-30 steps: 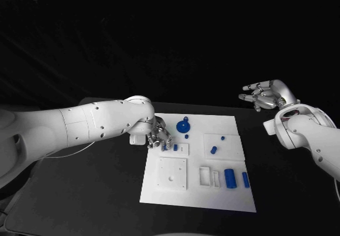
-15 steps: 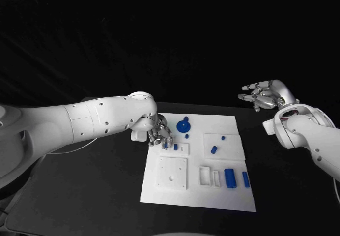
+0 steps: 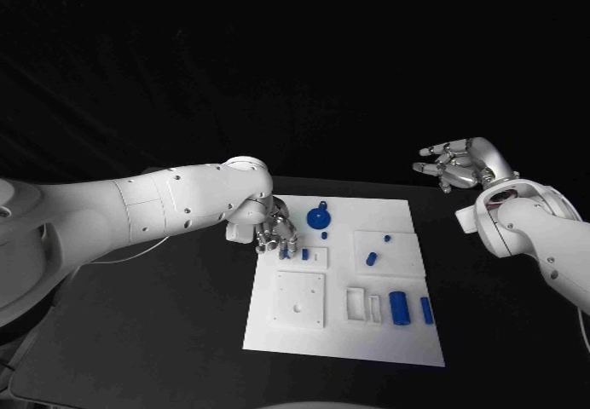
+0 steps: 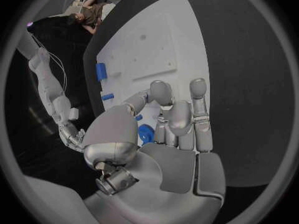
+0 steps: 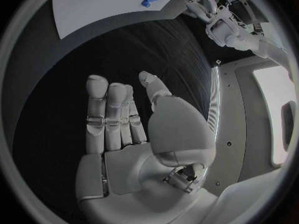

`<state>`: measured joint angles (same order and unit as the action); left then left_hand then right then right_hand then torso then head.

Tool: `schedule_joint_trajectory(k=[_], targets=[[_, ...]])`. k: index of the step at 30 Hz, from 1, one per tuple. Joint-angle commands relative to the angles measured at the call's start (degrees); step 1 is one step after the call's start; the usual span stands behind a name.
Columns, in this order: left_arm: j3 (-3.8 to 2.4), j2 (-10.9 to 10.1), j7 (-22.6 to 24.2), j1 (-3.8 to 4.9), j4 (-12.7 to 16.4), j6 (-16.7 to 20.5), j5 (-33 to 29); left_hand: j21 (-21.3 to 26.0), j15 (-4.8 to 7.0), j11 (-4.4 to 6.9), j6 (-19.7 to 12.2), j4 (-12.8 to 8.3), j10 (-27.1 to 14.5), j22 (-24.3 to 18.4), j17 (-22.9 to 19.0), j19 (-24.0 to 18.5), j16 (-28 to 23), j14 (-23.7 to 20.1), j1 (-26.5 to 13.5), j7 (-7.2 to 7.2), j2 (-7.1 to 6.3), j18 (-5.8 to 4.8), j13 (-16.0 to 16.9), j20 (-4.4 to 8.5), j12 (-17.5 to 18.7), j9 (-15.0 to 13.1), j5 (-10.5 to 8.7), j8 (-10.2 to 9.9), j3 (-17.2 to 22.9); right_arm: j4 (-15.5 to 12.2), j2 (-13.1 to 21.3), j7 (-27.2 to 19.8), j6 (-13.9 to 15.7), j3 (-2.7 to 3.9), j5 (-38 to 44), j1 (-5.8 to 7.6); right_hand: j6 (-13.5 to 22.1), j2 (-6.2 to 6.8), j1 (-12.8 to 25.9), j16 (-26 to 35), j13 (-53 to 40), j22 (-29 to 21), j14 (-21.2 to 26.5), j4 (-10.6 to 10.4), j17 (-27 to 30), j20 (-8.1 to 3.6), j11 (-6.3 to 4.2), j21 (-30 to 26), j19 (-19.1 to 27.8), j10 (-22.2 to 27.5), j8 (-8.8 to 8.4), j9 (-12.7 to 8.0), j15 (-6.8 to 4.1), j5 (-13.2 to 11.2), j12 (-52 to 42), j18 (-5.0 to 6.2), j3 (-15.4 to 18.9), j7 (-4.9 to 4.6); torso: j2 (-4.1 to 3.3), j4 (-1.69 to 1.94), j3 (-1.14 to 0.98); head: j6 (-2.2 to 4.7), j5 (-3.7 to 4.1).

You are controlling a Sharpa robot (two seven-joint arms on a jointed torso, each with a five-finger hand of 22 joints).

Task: Assemble the parts on the task board

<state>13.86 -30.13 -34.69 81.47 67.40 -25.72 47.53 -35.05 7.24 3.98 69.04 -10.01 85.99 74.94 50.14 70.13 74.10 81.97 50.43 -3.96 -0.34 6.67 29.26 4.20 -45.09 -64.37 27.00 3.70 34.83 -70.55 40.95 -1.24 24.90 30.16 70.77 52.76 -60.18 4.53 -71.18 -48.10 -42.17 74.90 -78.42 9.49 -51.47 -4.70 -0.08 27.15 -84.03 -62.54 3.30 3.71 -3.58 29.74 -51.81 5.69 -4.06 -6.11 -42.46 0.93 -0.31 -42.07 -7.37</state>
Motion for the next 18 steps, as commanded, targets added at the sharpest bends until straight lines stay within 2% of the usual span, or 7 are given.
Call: schedule_joint_trajectory(k=[1,18], targets=[[-0.01,0.1,-0.1,0.11,-0.1,-2.4,-0.6,-0.3,0.04,1.93,8.3,-6.4,0.5,1.1,-0.1,-0.4,0.2,-0.2,0.6,6.75,1.21,-0.12,0.2,-0.10,-0.3,-0.2,-0.08,0.2,6.2,-0.1,0.0,-0.4,-0.7,0.02,0.5,-0.03,0.3,0.08,0.5,-0.2,0.0,2.9,0.2,0.1,0.1,0.11,0.23,0.2,0.0,0.2,0.25,-0.1,0.03,0.3,-0.1,0.34,-0.3,-0.12,-0.01,0.02,0.00,-0.05,-0.04],[-0.01,0.5,-0.2,0.08,-1.1,-2.8,-1.1,-0.4,0.03,1.91,8.3,-6.4,0.5,1.1,-0.2,-0.5,0.1,-0.3,0.4,6.75,1.28,-0.08,0.4,-0.15,-0.5,-0.6,-0.15,0.2,6.3,-0.1,-0.1,-0.4,-0.8,0.02,0.6,-0.03,0.3,0.08,0.5,-0.2,0.0,2.9,0.2,0.1,0.1,0.11,0.23,0.2,0.0,0.2,0.25,-0.1,0.03,0.3,-0.1,0.34,-0.3,-0.12,-0.02,0.01,0.00,-0.12,-0.03]])
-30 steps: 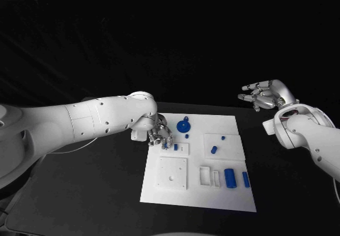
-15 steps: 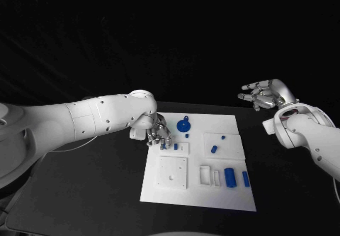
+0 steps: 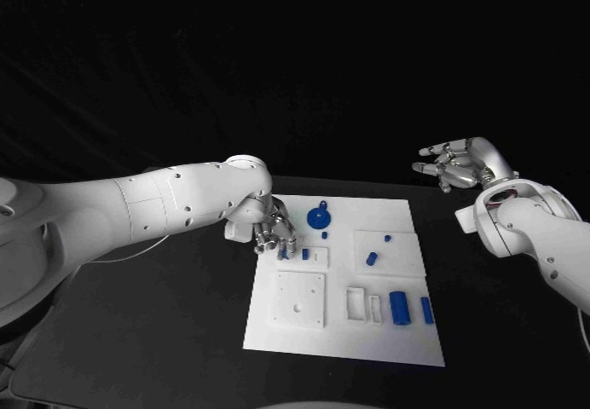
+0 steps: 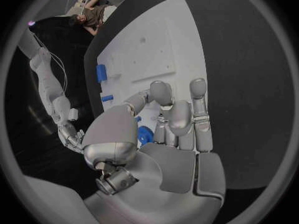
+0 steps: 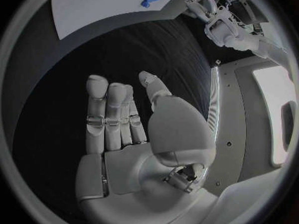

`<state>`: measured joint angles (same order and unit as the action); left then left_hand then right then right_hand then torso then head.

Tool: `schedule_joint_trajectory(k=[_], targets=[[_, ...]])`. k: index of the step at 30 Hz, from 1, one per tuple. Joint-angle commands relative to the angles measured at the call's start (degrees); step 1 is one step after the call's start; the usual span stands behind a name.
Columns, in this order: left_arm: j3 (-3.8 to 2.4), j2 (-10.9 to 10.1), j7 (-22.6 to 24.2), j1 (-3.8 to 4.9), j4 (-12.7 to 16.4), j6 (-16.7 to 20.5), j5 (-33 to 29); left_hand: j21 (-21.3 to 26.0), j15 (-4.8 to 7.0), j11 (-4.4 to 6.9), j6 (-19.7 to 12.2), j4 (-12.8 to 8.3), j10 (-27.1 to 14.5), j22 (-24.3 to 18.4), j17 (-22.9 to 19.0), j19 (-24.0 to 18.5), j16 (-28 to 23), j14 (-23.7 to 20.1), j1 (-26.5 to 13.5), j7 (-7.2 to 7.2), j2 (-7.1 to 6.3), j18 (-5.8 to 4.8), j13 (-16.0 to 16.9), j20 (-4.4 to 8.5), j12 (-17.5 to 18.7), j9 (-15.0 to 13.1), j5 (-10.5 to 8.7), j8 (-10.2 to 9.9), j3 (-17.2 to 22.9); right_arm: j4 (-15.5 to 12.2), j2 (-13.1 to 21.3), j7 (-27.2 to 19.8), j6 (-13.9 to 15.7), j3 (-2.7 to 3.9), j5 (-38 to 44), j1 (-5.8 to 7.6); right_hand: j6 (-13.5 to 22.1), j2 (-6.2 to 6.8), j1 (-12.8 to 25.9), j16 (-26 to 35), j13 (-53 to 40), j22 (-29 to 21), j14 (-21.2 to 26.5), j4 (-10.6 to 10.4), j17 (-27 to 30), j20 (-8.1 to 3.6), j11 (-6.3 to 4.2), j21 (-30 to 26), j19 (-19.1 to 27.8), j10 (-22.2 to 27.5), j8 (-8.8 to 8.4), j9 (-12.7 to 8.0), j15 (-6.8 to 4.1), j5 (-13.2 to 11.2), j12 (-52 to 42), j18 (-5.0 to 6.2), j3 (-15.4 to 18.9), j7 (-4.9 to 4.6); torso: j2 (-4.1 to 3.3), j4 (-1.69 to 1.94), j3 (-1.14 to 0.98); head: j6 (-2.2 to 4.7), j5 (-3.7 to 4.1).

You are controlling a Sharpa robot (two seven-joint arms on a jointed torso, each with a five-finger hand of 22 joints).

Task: Assemble the parts on the task board

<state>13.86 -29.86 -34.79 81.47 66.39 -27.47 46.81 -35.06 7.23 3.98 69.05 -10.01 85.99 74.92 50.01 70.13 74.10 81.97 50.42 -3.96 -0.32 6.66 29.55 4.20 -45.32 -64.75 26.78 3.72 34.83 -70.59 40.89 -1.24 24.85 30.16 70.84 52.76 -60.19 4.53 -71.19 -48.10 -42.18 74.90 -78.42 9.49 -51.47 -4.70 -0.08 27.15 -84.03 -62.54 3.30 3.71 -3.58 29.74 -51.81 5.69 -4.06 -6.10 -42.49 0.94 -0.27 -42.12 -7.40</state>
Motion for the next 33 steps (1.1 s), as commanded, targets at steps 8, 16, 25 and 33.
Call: schedule_joint_trajectory(k=[8,16,25,33], targets=[[-0.01,0.5,-0.1,0.05,-0.5,0.1,0.3,-0.4,0.06,1.90,8.2,-6.4,0.5,1.0,-0.3,-0.5,-0.1,-0.4,0.3,6.74,1.43,-0.04,0.2,-0.18,-0.2,-0.4,-0.31,0.2,6.1,-0.2,-0.1,-0.5,-0.8,0.02,0.6,-0.03,0.3,0.07,0.5,-0.2,0.0,2.9,0.2,0.1,0.1,0.11,0.23,0.2,0.0,0.2,0.25,-0.1,0.03,0.3,-0.1,0.34,-0.3,-0.13,0.00,-0.04,-0.02,0.07,0.02],[-0.02,0.9,0.0,-0.06,-0.6,1.1,0.6,-0.3,0.06,1.90,8.1,-6.4,0.5,1.0,-0.4,-0.4,-0.1,-0.4,0.3,6.72,1.55,-0.07,0.3,-0.12,-0.1,-0.5,-0.45,0.2,6.1,-0.3,-0.1,-0.5,-0.8,0.02,0.6,-0.03,0.3,0.07,0.5,-0.2,0.0,2.9,0.2,0.1,0.1,0.11,0.23,0.2,0.0,0.2,0.25,-0.1,0.03,0.3,-0.1,0.34,-0.3,-0.13,0.00,-0.05,-0.06,0.02,0.00],[-0.02,1.1,0.0,-0.34,-0.6,1.2,0.7,-0.2,0.07,1.90,8.0,-6.4,0.5,1.0,-0.5,-0.4,-0.2,-0.4,0.3,6.71,1.63,-0.10,0.4,-0.10,0.0,-0.6,-0.57,0.2,6.0,-0.3,-0.1,-0.5,-0.9,0.02,0.7,-0.03,0.3,0.07,0.5,-0.2,0.0,2.9,0.2,0.1,0.1,0.11,0.23,0.2,0.0,0.2,0.25,-0.1,0.03,0.3,-0.1,0.34,-0.3,-0.13,0.01,-0.02,-0.02,0.05,0.14],[-0.03,1.1,-0.1,-0.55,-0.7,0.7,1.2,-0.2,0.07,1.88,8.0,-6.3,0.5,1.0,-0.6,-0.4,-0.2,-0.4,0.3,6.70,1.66,-0.11,0.5,-0.09,0.0,-0.7,-0.63,0.2,6.0,-0.4,0.0,-0.5,-1.0,0.02,0.8,-0.04,0.3,0.07,0.5,-0.2,0.0,2.9,0.2,0.1,0.1,0.11,0.23,0.2,0.0,0.2,0.25,-0.1,0.03,0.3,-0.1,0.34,-0.3,-0.13,0.03,0.04,-0.01,-0.06,0.18]])
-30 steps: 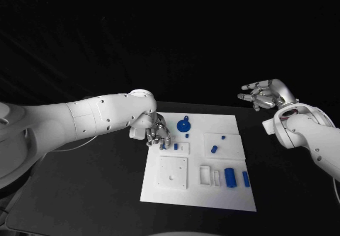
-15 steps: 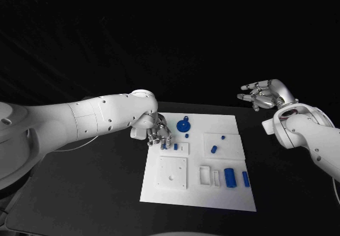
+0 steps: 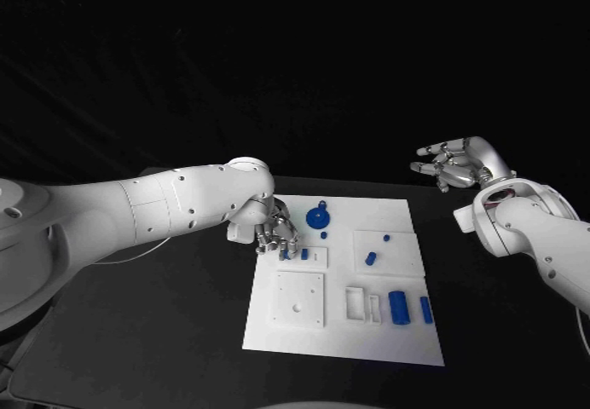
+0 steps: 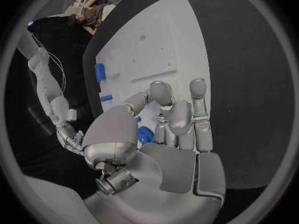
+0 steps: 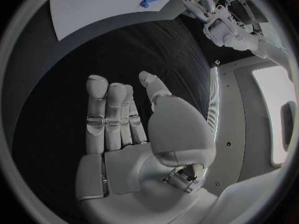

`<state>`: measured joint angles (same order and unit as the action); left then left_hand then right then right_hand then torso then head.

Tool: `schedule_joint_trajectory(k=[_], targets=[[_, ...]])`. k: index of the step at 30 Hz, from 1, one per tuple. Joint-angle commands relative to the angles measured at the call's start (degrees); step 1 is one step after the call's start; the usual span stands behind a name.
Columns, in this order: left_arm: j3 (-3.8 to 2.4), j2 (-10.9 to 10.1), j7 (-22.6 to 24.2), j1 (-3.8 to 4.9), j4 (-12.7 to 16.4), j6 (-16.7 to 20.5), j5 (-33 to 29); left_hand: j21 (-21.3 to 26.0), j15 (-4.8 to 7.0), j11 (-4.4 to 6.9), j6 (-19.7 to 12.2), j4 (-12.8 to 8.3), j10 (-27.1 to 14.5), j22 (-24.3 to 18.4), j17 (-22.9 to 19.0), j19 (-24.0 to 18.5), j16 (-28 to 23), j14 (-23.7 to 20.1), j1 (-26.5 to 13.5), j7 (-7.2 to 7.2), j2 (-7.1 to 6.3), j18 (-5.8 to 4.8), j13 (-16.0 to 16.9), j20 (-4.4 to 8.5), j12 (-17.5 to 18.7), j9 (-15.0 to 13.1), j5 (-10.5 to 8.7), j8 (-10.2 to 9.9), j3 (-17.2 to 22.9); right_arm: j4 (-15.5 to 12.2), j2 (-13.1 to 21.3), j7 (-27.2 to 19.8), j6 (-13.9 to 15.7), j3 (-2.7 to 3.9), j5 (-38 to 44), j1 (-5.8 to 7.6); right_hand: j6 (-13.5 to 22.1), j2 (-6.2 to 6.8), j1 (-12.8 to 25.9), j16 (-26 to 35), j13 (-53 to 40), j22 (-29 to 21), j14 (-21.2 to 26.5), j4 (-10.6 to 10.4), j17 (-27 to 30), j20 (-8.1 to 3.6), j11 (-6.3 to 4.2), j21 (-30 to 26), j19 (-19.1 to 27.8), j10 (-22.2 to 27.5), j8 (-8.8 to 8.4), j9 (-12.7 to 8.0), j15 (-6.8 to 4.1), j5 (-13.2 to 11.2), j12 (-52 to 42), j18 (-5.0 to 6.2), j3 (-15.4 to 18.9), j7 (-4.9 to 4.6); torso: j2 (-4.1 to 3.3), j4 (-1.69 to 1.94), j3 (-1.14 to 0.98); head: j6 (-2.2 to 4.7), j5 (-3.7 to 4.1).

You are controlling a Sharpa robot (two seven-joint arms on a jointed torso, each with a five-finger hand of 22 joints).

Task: Assemble the parts on the task board

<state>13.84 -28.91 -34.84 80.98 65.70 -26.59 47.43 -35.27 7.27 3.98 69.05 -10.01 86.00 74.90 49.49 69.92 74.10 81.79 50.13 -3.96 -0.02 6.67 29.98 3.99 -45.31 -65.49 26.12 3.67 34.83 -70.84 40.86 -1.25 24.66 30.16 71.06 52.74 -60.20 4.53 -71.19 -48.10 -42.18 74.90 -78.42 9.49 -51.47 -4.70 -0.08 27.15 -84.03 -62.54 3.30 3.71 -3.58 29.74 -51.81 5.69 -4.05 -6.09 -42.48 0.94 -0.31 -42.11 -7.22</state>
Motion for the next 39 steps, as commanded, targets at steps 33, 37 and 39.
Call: schedule_joint_trajectory(k=[33,37,39], targets=[[-0.01,-0.2,0.1,-0.25,0.5,1.4,2.9,0.3,0.07,1.89,7.8,-6.3,0.5,1.0,-0.3,0.0,-0.4,-0.3,0.7,6.67,1.57,-0.08,0.4,0.12,0.4,0.0,-0.27,0.2,5.8,-0.2,0.0,-0.5,-0.9,0.01,0.7,-0.10,0.3,-0.10,0.8,-0.2,0.0,2.9,0.3,0.3,0.1,0.11,0.23,0.2,0.0,0.2,0.25,-0.1,0.03,0.3,-0.1,0.35,-0.3,-0.14,0.00,-0.01,0.00,-0.08,-0.01],[-0.02,-0.2,0.0,-0.26,0.6,1.3,2.9,0.3,0.05,1.88,7.7,-6.3,0.5,1.0,-0.4,0.0,-0.5,-0.3,0.7,6.65,1.60,-0.08,0.4,0.11,0.5,0.0,-0.38,0.2,5.8,-0.2,0.0,-0.5,-1.0,0.01,0.7,-0.11,0.3,-0.10,0.8,-0.2,0.0,2.9,0.3,0.3,0.1,0.11,0.23,0.2,0.0,0.2,0.25,-0.1,0.03,0.3,-0.1,0.35,-0.3,-0.14,0.01,-0.01,0.00,-0.08,0.02],[-0.01,-0.2,0.0,-0.27,0.6,1.3,2.9,0.3,0.06,1.85,7.7,-6.3,0.4,1.0,-0.5,0.0,-0.5,-0.3,0.7,6.64,1.60,-0.08,0.5,0.10,0.5,0.1,-0.53,0.2,5.8,-0.2,0.0,-0.5,-1.0,0.01,0.7,-0.12,0.3,-0.10,0.8,-0.2,0.0,2.9,0.3,0.3,0.1,0.11,0.23,0.2,0.0,0.2,0.25,-0.1,0.03,0.3,-0.1,0.35,-0.3,-0.14,0.01,0.00,-0.01,-0.13,0.01]])
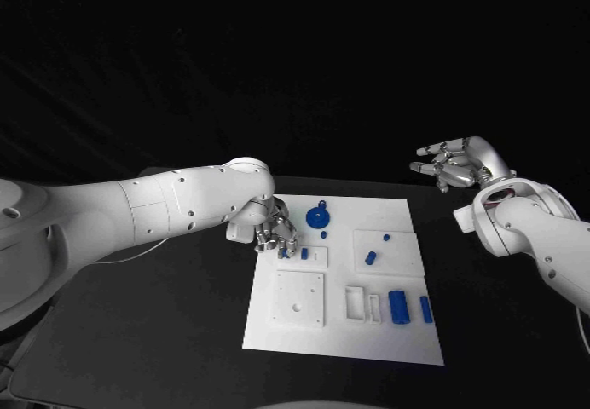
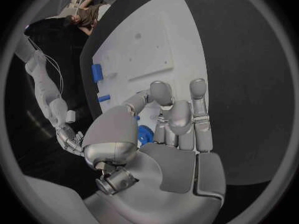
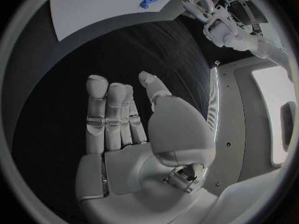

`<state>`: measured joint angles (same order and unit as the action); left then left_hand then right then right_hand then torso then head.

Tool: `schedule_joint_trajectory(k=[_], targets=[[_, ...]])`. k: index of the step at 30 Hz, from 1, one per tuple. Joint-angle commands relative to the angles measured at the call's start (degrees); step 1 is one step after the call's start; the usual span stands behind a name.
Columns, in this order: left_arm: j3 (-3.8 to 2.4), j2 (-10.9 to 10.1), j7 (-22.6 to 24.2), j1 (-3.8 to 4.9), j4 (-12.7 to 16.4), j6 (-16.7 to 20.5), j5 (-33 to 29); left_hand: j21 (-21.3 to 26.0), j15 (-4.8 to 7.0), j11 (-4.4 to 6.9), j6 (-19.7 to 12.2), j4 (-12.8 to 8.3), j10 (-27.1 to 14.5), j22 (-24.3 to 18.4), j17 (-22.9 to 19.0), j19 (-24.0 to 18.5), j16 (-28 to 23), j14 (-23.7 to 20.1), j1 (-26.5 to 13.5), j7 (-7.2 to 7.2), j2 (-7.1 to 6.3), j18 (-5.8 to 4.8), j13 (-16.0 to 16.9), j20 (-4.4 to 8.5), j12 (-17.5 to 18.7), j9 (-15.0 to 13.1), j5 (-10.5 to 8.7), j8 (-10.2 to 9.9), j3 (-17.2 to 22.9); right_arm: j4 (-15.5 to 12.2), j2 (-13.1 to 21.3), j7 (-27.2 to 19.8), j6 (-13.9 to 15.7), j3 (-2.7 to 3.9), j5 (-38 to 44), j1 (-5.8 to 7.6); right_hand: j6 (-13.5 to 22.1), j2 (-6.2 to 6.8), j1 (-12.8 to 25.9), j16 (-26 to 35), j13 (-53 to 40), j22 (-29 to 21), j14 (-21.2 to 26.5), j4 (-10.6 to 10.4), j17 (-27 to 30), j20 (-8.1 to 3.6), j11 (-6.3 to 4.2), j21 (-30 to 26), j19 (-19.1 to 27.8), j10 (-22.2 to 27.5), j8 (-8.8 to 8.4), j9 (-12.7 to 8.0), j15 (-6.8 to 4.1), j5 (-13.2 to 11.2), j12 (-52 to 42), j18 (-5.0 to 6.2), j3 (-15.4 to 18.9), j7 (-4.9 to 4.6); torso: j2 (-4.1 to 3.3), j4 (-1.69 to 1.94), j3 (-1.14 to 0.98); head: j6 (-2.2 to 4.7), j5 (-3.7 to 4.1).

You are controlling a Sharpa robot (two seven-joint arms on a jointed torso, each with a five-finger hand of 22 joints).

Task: Assemble the parts on the task board

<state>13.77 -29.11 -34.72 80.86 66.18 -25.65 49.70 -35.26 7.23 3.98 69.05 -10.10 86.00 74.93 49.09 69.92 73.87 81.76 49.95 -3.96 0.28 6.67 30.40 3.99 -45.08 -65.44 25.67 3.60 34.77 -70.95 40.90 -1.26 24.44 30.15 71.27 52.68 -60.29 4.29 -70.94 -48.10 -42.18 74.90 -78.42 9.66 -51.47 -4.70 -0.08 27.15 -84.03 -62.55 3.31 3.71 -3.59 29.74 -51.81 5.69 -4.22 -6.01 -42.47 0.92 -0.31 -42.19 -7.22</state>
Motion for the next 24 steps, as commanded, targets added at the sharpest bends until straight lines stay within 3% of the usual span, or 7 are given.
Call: schedule_joint_trajectory(k=[1,3,4,6,24], targets=[[0.06,0.0,-0.2,-0.16,0.2,0.2,0.7,0.4,0.09,1.86,7.8,-6.2,0.5,1.0,-0.2,0.0,-0.4,-0.3,1.0,6.63,1.28,-0.07,0.2,0.04,0.4,0.3,-0.10,0.2,5.7,-0.1,0.0,-0.5,-0.8,0.01,0.5,-0.06,0.4,0.15,0.5,-0.2,0.0,2.9,0.3,0.2,0.1,0.11,0.23,0.2,0.0,0.3,0.25,-0.1,0.04,0.3,-0.1,0.35,-0.1,-0.22,0.00,0.04,0.00,-0.07,0.04],[0.06,0.0,-0.2,-0.22,0.3,-0.1,0.9,0.5,0.06,1.80,7.8,-6.2,0.5,1.0,-0.3,0.0,-0.5,-0.3,1.1,6.62,1.19,-0.03,0.3,-0.01,0.5,0.6,-0.23,0.2,5.5,-0.1,0.0,-0.5,-0.8,0.01,0.5,-0.07,0.4,0.15,0.5,-0.2,0.0,2.9,0.3,0.2,0.1,0.11,0.23,0.2,0.0,0.3,0.25,-0.1,0.04,0.3,-0.1,0.35,-0.1,-0.22,0.00,0.04,0.00,-0.09,0.06],[0.06,0.0,-0.2,-0.29,0.3,-0.2,1.0,0.7,0.03,1.75,8.0,-5.8,0.5,0.9,-0.1,0.0,-0.4,-0.3,1.0,6.70,1.54,-0.06,0.4,-0.12,0.5,0.8,-2.20,0.3,5.1,-0.1,0.0,-0.5,-0.8,0.01,0.5,-0.07,0.4,0.15,0.5,-0.2,0.0,2.9,0.3,0.2,0.1,0.11,0.23,0.2,0.0,0.3,0.25,-0.1,0.04,0.3,-0.1,0.35,-0.1,-0.22,0.01,0.03,0.01,-0.11,0.09],[0.06,0.0,-0.3,-0.43,0.5,-0.3,1.2,1.0,-0.02,1.71,8.2,-5.8,0.5,0.9,-0.1,0.1,-0.5,-0.3,1.2,6.70,1.91,0.08,0.2,-0.46,0.3,1.3,-3.06,0.2,4.4,-0.1,0.0,-0.5,-0.8,0.01,0.5,-0.08,0.4,0.15,0.5,-0.2,0.0,2.9,0.3,0.2,0.1,0.11,0.23,0.2,0.0,0.3,0.25,-0.1,0.04,0.3,-0.1,0.35,-0.1,-0.22,0.02,0.01,0.00,-0.15,0.12],[0.07,-0.1,-0.3,-1.18,1.2,1.5,3.1,1.5,0.00,1.76,8.5,-5.6,0.5,0.9,0.0,0.4,-0.4,-0.1,0.9,6.81,2.40,0.43,-0.2,-0.83,0.1,1.5,-3.75,0.4,4.0,-0.1,0.0,-0.5,-0.8,0.01,0.5,-0.17,0.4,0.15,0.5,-0.2,0.0,2.9,0.3,0.2,0.1,0.11,0.23,0.2,0.0,0.3,0.25,-0.1,0.04,0.3,-0.1,0.35,-0.1,-0.22,0.00,0.00,-0.01,-0.05,0.13]])
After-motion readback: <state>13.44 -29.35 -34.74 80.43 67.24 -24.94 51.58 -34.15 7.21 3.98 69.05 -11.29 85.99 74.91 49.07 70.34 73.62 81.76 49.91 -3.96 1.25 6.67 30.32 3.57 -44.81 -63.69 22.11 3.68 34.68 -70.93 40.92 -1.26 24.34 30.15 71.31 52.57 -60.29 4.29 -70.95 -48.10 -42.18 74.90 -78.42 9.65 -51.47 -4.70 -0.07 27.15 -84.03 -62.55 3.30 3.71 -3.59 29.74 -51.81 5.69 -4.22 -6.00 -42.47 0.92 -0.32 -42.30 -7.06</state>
